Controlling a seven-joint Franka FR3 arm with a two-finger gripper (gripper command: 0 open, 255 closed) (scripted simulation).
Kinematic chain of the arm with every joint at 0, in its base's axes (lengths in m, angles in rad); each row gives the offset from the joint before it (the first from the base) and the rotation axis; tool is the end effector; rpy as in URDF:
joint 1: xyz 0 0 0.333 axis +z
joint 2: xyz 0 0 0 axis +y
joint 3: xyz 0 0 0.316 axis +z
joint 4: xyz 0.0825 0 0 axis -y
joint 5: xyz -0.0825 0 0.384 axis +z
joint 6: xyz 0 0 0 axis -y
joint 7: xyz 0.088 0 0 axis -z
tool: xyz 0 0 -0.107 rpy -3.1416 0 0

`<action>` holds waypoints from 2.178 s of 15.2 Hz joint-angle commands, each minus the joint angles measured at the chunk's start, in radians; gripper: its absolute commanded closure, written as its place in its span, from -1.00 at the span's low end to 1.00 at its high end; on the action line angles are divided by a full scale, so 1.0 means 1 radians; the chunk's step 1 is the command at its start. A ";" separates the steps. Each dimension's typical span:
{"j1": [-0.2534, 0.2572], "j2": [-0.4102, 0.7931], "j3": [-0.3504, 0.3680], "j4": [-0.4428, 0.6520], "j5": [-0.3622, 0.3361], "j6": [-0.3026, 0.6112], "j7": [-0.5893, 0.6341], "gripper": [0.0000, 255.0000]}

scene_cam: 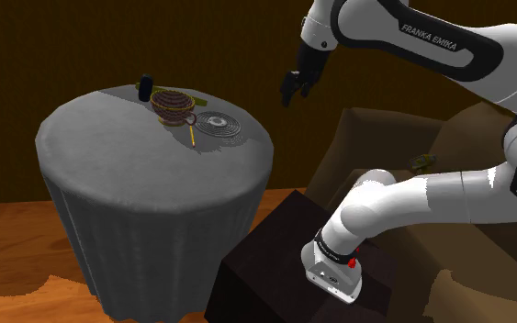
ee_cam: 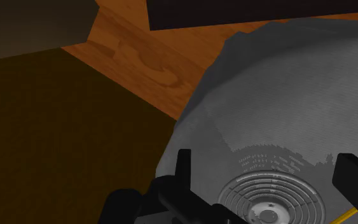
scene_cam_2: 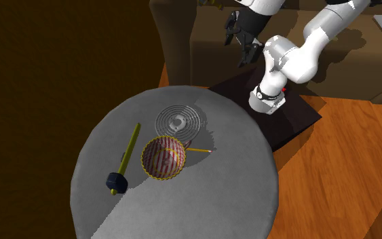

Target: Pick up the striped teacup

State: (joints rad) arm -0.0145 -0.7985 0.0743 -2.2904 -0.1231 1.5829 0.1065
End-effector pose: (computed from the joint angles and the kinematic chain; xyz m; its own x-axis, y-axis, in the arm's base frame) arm 0.3049 0.0140 0.6272 0.9923 -0.0614 0.1073 -0.0786 -0.9832 0.1646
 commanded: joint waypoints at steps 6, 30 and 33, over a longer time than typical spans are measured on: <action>0.006 0.167 0.063 0.068 0.013 0.087 0.068 -1.00; 0.108 1.130 0.275 0.883 -0.234 0.113 0.388 -1.00; 0.155 1.262 0.270 1.052 -0.276 0.063 0.398 -1.00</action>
State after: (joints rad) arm 0.1227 0.4080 0.3463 -1.3146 -0.3820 1.6719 0.5027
